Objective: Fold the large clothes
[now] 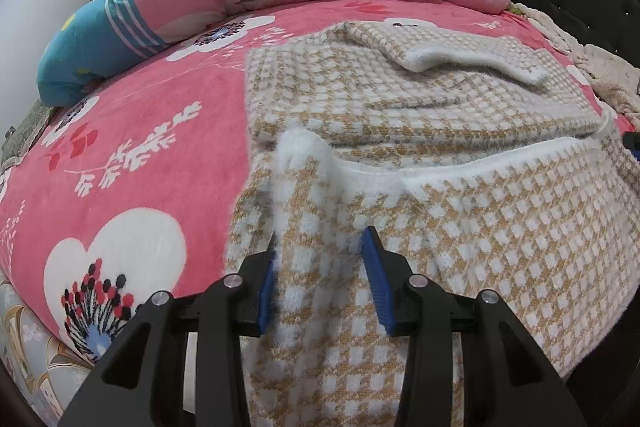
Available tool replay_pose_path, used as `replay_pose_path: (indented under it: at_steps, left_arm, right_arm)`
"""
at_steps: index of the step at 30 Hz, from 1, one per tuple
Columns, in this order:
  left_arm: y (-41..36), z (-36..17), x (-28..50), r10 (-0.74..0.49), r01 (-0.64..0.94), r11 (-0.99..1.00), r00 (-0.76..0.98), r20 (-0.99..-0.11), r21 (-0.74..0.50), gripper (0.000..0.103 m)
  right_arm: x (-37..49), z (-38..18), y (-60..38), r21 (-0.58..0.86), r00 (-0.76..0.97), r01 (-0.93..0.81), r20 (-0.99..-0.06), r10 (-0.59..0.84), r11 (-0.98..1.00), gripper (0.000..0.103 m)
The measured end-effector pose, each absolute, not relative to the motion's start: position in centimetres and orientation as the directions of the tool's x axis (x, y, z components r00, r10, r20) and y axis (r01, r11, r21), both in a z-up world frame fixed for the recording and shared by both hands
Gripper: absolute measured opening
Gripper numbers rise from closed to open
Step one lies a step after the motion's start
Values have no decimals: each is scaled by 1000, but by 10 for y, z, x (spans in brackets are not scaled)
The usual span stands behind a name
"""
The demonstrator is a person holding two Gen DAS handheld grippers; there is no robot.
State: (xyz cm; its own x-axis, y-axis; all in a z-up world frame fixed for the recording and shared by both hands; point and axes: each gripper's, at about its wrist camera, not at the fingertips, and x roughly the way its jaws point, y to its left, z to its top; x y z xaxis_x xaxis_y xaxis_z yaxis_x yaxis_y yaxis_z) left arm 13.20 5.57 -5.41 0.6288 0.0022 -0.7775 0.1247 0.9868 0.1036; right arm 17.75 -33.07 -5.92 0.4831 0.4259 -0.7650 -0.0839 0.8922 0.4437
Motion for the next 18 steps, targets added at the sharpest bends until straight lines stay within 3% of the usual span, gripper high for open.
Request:
replay_pose_path:
  at_steps: [18]
  left_arm:
    - [56,-55,132,-6,124,988,630,-777,93,39]
  right_arm:
    - [158,-58,-333,453,461,-71,-775,432,889,56]
